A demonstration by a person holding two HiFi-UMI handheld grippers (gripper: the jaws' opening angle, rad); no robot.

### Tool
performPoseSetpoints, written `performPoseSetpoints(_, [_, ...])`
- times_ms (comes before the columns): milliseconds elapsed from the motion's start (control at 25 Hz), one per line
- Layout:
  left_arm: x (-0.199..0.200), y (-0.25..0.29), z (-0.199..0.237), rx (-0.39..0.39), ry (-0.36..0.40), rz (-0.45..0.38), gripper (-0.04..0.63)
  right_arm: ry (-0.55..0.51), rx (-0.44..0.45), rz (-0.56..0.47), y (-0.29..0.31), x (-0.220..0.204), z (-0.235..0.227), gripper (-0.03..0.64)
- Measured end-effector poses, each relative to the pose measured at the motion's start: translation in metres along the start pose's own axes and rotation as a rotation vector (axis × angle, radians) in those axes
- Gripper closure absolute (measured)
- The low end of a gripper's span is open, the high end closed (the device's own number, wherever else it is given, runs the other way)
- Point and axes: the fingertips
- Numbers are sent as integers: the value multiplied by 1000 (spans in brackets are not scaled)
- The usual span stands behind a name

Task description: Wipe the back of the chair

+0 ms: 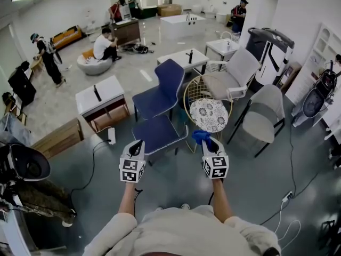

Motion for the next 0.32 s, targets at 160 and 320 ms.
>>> performPoseSetpoints(160, [0, 6, -4, -4, -3, 0, 591, -7, 6, 0, 3, 1, -2, 566])
performPoseSetpoints(320, [7, 10, -4, -7, -4, -5, 591, -9, 8, -3, 6, 7, -3, 566])
Point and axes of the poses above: the fingertips, and each gripper's own axes: y forward along the fingers, z to its left, x out of its top, and after that the axes turned 11 degrees about y, right-handed
